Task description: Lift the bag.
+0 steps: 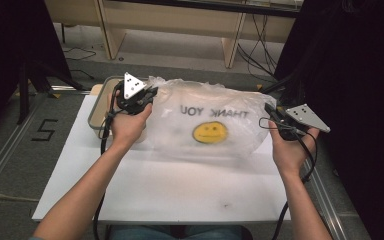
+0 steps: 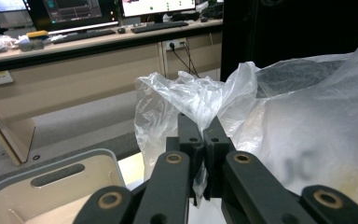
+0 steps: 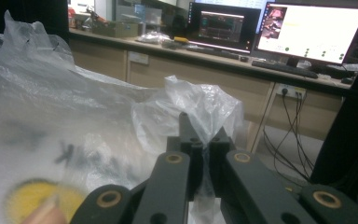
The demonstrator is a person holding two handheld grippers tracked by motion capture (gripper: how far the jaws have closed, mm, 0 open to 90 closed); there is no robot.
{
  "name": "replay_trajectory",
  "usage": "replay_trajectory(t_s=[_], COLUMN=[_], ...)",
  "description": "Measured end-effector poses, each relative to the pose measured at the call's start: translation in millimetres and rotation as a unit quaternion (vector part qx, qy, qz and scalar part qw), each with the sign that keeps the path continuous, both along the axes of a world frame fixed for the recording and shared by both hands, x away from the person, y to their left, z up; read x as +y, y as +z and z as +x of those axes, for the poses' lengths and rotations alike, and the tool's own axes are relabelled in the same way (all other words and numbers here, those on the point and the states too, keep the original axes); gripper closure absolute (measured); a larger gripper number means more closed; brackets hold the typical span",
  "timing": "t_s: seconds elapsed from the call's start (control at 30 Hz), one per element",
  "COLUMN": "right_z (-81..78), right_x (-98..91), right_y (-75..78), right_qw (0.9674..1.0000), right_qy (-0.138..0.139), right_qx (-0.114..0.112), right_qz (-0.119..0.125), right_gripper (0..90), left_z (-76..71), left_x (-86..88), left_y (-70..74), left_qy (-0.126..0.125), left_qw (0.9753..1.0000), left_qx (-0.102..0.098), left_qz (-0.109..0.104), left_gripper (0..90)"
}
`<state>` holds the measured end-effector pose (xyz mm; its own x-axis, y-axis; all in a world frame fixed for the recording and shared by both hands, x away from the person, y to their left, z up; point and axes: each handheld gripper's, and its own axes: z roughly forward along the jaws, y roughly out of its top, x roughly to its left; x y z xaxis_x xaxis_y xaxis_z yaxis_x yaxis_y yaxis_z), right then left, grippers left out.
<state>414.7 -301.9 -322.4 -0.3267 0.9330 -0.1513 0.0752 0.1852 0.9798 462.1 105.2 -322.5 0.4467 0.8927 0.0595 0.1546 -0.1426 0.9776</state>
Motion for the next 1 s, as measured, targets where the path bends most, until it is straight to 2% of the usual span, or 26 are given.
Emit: replay_trajectory(t_s=[0.43,1.0], right_z=[11.8,19.7], right_x=[5.2,6.0], right_y=[-11.1,-19.5], right_qw=[0.9999,0.9997], right_qy=[-0.003,-0.006], right_qx=[0.013,0.026], right_qz=[-0.003,-0.003], right_gripper=[90.0,90.0], left_z=[14.9,24.7], left_x=[-5.1,-6.5], left_y=[-10.7,-18.8], left_qy=[0.005,0.008], left_qw=[0.9999,0.9994], left_qx=[0.014,0.030], left_qz=[0.006,0.017], left_gripper=[88.8,88.8])
